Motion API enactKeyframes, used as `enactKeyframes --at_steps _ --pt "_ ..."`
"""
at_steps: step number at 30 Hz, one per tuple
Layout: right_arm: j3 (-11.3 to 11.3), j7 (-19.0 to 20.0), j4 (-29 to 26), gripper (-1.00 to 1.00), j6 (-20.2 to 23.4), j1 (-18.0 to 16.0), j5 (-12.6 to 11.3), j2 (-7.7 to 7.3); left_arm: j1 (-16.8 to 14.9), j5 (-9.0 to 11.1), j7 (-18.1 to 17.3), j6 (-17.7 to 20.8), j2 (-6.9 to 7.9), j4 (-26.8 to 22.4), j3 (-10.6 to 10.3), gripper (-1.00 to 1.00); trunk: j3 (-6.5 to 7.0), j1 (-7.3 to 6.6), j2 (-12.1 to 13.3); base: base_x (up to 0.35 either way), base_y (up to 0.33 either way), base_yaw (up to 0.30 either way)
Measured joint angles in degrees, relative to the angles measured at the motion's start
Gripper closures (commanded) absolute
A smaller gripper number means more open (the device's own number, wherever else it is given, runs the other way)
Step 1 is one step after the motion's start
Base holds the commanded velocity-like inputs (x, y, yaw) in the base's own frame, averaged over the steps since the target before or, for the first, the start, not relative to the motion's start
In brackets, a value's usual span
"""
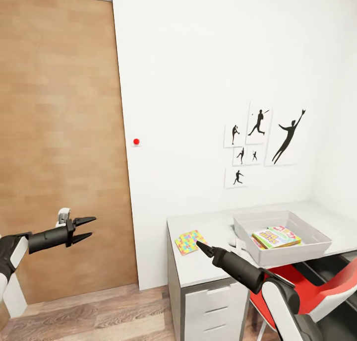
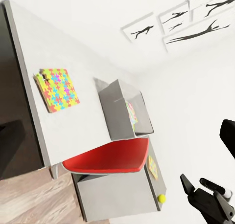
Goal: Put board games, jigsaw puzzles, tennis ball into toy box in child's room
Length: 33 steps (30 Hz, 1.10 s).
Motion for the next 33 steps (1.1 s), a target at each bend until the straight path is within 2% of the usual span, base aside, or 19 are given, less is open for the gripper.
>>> enactKeyframes --at_steps 10,25,33 --pt "0.0 -0.1 0.0 -1.00 0.0 0.0 0.0 0.00 0.0 0.0 0.0 0.0 -0.06 0.0 0.0 -1.00 0.00 0.00 0.0 0.004 -0.177 0.279" --pt "0.0 -0.1 0.0 -1.00 0.0 0.0 0.0 0.00 0.0 0.0 0.0 0.0 -0.09 0.0 0.0 -1.00 -0.01 -0.01 0.0 0.011 -0.020 0.279" --pt "-0.1 0.0 0.0 -1.00 0.0 0.0 0.0 -0.01 0.0 0.0 0.1 0.0 -0.08 0.0 -0.1 -1.00 -0.04 -0.01 0.0 0.110 -0.001 0.085"
